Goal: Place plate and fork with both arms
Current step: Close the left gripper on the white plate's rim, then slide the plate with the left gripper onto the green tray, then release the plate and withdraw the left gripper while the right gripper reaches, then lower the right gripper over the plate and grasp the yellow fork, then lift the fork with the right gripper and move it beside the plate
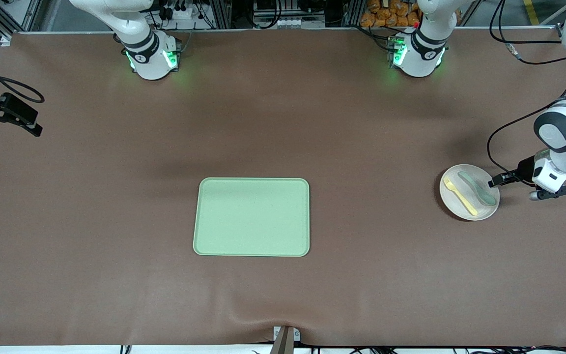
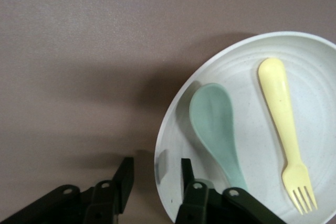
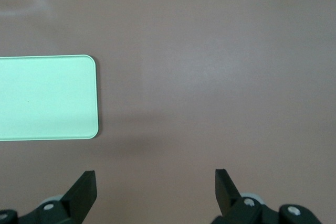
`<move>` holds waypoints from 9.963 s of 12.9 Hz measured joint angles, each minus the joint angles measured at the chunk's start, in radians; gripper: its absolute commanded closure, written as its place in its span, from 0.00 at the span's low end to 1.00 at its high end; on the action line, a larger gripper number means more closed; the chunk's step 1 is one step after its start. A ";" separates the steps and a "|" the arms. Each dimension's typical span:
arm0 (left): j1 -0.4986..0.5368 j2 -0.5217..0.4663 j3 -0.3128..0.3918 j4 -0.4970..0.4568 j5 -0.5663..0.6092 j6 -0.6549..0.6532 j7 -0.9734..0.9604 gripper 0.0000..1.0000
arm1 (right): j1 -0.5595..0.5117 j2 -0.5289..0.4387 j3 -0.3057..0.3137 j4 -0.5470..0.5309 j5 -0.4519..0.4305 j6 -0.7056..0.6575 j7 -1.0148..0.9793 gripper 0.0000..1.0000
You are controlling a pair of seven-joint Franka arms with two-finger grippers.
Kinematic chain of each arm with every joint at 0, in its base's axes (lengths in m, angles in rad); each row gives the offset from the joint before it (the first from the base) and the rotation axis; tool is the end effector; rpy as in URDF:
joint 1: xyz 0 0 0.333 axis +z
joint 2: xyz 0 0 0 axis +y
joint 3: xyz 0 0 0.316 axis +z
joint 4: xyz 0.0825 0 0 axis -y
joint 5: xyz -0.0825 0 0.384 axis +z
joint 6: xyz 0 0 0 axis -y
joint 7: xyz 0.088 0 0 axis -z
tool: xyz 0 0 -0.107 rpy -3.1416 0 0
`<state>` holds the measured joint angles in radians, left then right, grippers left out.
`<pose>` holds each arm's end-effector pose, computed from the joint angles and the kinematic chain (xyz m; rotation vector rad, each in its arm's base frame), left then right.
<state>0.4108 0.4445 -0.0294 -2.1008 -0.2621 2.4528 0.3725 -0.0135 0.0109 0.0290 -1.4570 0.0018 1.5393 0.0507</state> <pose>0.5310 0.2128 0.1969 2.9315 0.3264 -0.0352 0.5548 0.0087 0.6691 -3.1347 0.0550 -0.1118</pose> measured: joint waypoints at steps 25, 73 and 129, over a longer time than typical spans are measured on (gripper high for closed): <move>-0.019 0.042 -0.194 0.125 -0.103 -0.004 -0.060 1.00 | 0.000 0.000 0.000 0.000 0.000 0.000 0.000 0.00; -0.584 -0.100 -0.003 0.788 0.136 -0.719 -0.653 0.00 | 0.200 0.253 0.008 -0.005 0.006 0.142 -0.013 0.00; -0.454 -0.516 -0.037 0.502 0.260 -0.924 -0.557 0.00 | 0.631 0.885 -0.008 0.151 -0.040 0.729 0.126 1.00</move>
<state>-0.0434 -0.0713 -0.0664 -1.5988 -0.0016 1.5292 -0.1844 0.6176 0.8959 0.0205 -1.3056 -0.0386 2.2683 0.1770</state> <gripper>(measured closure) 0.000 0.859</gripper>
